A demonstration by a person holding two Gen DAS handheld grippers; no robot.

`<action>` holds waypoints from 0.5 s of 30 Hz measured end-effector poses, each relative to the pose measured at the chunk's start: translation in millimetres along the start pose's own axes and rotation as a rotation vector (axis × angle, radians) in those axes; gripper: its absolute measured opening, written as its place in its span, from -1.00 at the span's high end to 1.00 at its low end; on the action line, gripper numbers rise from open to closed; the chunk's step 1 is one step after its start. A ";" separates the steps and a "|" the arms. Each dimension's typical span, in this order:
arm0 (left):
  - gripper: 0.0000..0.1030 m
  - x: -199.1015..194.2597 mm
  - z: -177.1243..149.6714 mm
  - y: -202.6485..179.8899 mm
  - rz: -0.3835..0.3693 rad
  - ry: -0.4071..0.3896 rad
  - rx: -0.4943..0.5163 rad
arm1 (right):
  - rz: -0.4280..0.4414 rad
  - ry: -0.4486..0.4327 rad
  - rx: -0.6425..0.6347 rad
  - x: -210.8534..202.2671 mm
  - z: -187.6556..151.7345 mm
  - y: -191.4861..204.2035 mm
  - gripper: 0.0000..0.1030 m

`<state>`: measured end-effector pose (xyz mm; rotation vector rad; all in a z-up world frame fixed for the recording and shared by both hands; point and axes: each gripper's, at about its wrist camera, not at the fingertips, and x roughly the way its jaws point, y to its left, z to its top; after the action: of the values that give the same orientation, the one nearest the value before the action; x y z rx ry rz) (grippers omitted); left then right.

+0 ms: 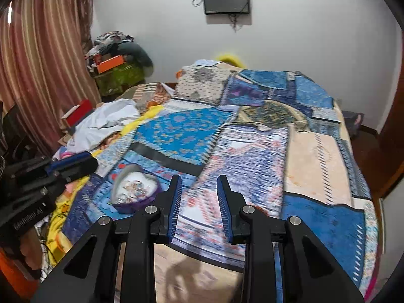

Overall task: Organize jewelry
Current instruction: 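Move both open tools back toward the remaining jewelry on the cloth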

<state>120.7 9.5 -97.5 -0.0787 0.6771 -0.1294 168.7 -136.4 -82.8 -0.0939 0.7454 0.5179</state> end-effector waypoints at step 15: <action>0.66 67.9 -4.8 -59.3 -0.048 0.145 0.067 | -0.095 0.062 0.110 -14.3 -42.8 -89.0 0.33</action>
<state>164.5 -59.1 -136.5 -0.0211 0.8152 -0.2049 176.1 -231.1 -113.6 -0.0428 0.8249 0.3839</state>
